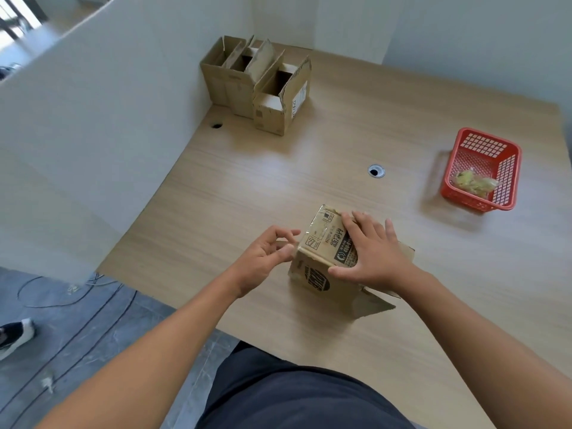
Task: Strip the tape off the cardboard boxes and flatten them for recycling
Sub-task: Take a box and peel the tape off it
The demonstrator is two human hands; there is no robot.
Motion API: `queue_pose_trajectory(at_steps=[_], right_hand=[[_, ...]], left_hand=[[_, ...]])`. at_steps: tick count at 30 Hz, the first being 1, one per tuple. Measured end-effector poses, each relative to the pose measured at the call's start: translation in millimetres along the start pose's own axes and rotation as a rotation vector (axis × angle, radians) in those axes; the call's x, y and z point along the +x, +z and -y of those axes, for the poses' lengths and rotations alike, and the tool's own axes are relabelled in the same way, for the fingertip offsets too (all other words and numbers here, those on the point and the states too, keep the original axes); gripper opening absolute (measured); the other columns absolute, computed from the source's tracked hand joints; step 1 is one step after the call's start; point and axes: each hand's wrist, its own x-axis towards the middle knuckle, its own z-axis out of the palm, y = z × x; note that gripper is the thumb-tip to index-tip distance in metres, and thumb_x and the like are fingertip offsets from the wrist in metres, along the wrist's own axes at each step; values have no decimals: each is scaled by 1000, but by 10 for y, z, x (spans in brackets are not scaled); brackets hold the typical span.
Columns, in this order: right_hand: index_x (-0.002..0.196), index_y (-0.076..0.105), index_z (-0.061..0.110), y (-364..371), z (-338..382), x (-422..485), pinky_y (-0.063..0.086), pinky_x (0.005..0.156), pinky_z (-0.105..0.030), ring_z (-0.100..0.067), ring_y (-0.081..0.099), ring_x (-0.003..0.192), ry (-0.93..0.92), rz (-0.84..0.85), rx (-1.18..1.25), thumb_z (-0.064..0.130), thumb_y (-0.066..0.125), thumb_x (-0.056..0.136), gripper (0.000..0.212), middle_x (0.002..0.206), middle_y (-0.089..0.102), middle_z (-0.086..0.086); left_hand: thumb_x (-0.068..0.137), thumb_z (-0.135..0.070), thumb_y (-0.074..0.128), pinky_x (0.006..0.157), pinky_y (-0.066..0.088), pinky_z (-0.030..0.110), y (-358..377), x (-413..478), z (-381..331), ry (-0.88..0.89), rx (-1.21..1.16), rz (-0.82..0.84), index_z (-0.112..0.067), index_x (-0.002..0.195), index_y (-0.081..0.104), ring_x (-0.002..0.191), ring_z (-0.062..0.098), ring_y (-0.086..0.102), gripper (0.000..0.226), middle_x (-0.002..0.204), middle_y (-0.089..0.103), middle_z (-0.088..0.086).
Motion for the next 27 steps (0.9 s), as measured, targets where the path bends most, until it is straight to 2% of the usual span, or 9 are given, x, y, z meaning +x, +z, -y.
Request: queue_pose_trajectory(at_steps=[4, 7, 9, 12, 14, 17, 19, 24, 27], right_hand=[[162, -9, 33, 85, 131, -53, -18, 123, -53, -20, -13, 157, 32, -45, -25, 93, 35, 60, 126, 171, -7, 2], [162, -5, 34, 96, 138, -63, -17, 123, -55, -19, -13, 157, 38, -71, -4, 99, 31, 62, 125, 172, -6, 2], [162, -1, 37, 95, 158, -57, -19, 122, -55, -18, -12, 158, 59, -89, 26, 108, 21, 60, 126, 172, -3, 2], [160, 3, 39, 105, 251, -38, -22, 118, -58, -20, -12, 158, 131, -112, 22, 112, 16, 54, 130, 172, 0, 2], [161, 1, 38, 120, 318, -38, -24, 117, -58, -20, -18, 157, 157, -108, 31, 110, 18, 55, 129, 172, -6, 1], [162, -4, 37, 133, 370, -55, -26, 118, -55, -18, -29, 153, 170, -86, 52, 108, 21, 58, 128, 171, -18, 0], [162, -5, 38, 134, 380, -72, -29, 117, -52, -16, -32, 152, 172, -77, 61, 106, 22, 59, 126, 170, -21, 3], [162, -3, 42, 111, 331, -77, -31, 117, -44, -10, -32, 151, 99, -40, 76, 105, 30, 58, 126, 170, -18, 8], [161, -6, 43, 87, 346, -68, -31, 117, -42, -8, -34, 149, 63, -3, 55, 108, 28, 55, 128, 169, -21, 10]], left_hand=[[90, 3, 71, 88, 55, 30, 141, -7, 63, 17, 175, -87, -21, 111, 51, 103, 13, 65, 37, 128, 63, -1], [88, 5, 72, 90, 54, 34, 154, -26, 137, 39, 200, -190, -24, 113, 54, 94, 10, 63, 42, 111, 66, 7], [89, 1, 72, 88, 55, 33, 134, -38, 153, 50, 179, -201, -31, 113, 58, 93, 10, 66, 43, 100, 69, -3], [89, -3, 75, 93, 58, 36, 134, -42, 172, 40, 156, -206, -37, 125, 57, 97, 15, 70, 52, 102, 75, -3], [87, -4, 77, 95, 57, 31, 107, -46, 171, -10, 99, -229, -28, 136, 53, 100, 18, 70, 60, 108, 76, 1], [87, 8, 71, 99, 56, 36, 65, -38, 189, -1, 13, -206, -3, 101, 68, 112, 25, 70, 18, 110, 77, 4], [88, 14, 66, 100, 55, 32, 24, -31, 166, -6, 12, -166, -3, 87, 67, 115, 22, 69, 18, 106, 78, 0], [97, 3, 60, 87, 60, 34, -321, 115, -72, -138, 155, 106, -2, 85, 56, 103, 23, 72, 14, 98, 78, 7], [104, -5, 54, 82, 58, 34, -432, 332, -252, -75, 249, 51, -4, 92, 56, 86, 19, 70, 12, 94, 77, 10]])
